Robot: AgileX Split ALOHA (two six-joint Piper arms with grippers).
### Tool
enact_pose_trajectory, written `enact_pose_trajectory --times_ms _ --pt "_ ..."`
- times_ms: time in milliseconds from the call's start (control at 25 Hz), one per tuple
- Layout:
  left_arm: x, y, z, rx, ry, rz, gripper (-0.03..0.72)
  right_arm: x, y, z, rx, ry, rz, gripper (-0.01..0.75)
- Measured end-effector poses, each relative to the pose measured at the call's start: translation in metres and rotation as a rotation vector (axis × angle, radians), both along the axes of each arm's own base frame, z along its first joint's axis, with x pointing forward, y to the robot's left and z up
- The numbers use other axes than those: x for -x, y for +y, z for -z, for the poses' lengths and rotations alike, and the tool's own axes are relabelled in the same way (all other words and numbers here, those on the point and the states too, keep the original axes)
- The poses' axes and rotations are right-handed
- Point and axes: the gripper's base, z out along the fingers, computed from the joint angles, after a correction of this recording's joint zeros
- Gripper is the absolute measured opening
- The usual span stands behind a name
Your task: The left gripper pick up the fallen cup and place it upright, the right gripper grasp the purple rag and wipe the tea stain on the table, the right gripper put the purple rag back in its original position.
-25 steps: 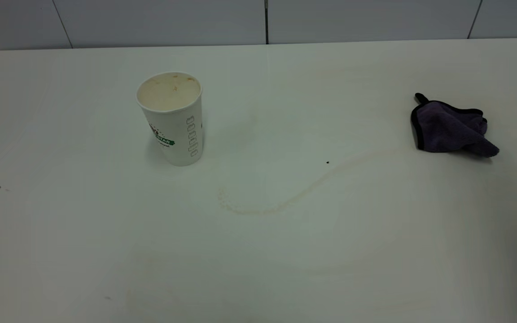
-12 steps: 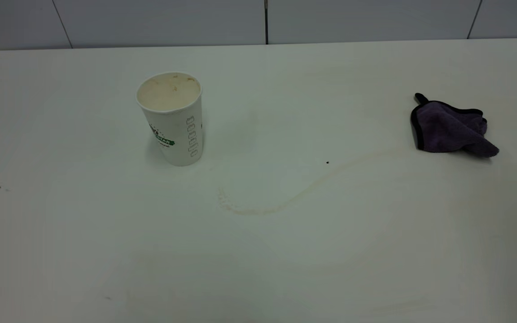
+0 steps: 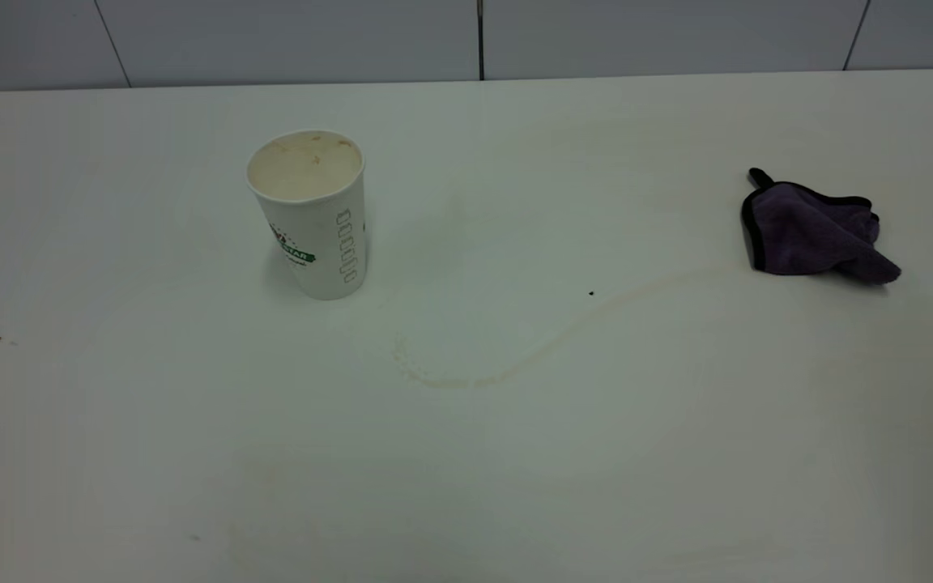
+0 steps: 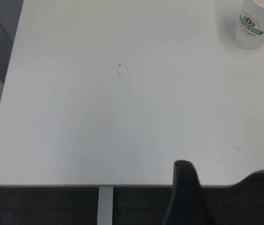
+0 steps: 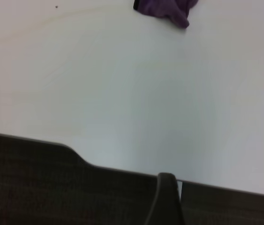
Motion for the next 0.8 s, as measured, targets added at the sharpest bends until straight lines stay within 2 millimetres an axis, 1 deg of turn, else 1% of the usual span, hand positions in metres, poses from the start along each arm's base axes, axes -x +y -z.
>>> enact_pose_trajectory --times_ms 80,200,440,600,800 --pt "0.000 0.000 0.000 0.000 0.000 0.000 0.542 0.003 0.000 0.000 -0.002 -0.019 0.000 0.628" --pt "0.000 0.000 0.000 0.000 0.000 0.000 0.542 0.006 -0.001 -0.001 -0.005 -0.038 0.000 0.560" --pt "0.000 0.000 0.000 0.000 0.000 0.000 0.542 0.007 -0.001 0.000 -0.006 -0.041 0.000 0.420" --pt "0.000 0.000 0.000 0.000 0.000 0.000 0.542 0.007 -0.001 0.000 -0.007 -0.044 0.003 0.340" --pt "0.000 0.000 0.000 0.000 0.000 0.000 0.542 0.014 -0.002 -0.001 -0.012 -0.092 0.075 0.246"
